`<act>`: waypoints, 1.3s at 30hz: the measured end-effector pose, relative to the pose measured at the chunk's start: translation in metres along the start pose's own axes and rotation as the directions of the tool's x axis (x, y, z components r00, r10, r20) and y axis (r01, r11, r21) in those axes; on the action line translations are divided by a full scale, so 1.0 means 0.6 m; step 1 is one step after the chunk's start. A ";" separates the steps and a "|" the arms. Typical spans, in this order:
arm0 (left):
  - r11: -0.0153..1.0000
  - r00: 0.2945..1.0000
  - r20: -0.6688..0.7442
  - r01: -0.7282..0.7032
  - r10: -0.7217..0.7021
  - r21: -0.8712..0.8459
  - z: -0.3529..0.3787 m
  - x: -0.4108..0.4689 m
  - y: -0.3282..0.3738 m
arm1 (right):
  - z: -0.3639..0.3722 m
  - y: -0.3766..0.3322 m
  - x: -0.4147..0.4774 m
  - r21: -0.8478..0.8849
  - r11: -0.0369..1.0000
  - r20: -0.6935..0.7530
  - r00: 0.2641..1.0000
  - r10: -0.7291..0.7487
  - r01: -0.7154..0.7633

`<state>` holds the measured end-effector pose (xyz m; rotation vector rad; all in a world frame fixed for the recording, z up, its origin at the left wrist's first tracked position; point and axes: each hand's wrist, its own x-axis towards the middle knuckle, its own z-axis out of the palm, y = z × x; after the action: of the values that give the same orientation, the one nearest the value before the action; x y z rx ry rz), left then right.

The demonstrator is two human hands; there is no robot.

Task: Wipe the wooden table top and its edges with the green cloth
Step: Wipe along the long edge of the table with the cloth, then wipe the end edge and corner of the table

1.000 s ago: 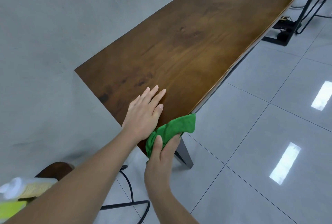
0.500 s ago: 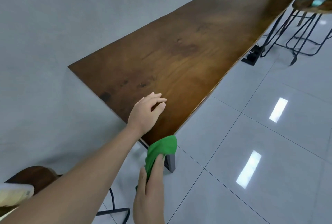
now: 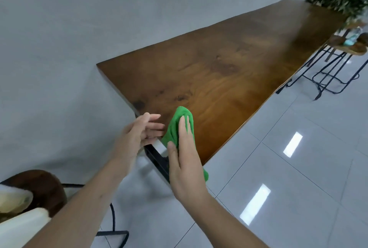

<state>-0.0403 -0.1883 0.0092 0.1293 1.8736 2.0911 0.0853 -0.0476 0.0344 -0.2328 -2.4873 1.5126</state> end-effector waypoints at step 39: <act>0.986 0.794 -0.584 -0.127 0.166 0.108 0.252 -0.070 -0.136 | -0.078 0.124 0.265 -0.663 0.694 0.253 0.956 -0.146 0.282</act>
<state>0.0569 -0.0511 -0.0445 -0.4359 2.3399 2.3657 -0.0538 0.0660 0.0058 0.0965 -2.9964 0.4543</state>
